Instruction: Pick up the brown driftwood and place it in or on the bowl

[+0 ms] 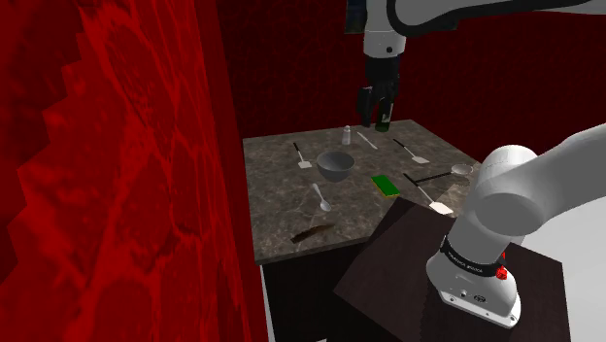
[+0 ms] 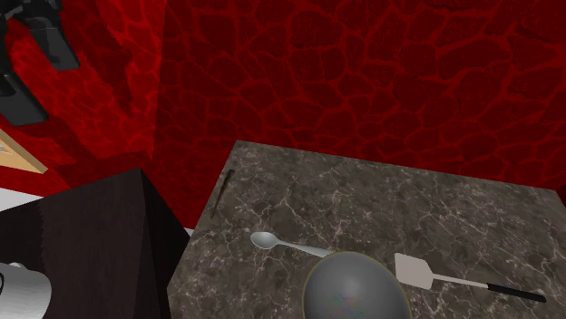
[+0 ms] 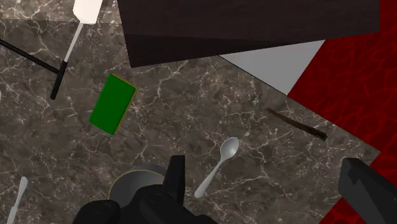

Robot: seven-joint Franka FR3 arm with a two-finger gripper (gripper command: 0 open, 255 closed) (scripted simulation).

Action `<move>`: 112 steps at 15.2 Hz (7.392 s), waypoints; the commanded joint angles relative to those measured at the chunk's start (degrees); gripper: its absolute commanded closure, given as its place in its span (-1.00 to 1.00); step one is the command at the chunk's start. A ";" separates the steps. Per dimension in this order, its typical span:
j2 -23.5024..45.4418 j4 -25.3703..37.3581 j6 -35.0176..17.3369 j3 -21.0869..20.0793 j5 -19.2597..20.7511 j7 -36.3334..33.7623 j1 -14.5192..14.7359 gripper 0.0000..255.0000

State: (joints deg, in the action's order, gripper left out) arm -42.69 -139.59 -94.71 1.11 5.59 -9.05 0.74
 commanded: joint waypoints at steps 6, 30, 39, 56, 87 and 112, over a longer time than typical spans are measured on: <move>4.97 -5.45 -10.72 3.22 0.26 8.69 2.88 -1.00; 52.20 -5.91 -55.47 7.58 -20.31 62.15 17.81 -1.00; 62.15 -3.44 -62.31 2.89 -26.69 70.22 16.31 -1.00; 63.50 -3.19 -63.41 2.30 -27.45 70.80 16.01 1.00; 65.65 -7.32 -71.99 -0.43 -36.36 77.21 8.39 1.00; 43.78 -11.24 -54.80 9.24 -18.63 61.71 14.83 1.00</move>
State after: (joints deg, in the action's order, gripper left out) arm 1.98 -150.88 -150.41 10.22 -13.79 53.28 15.57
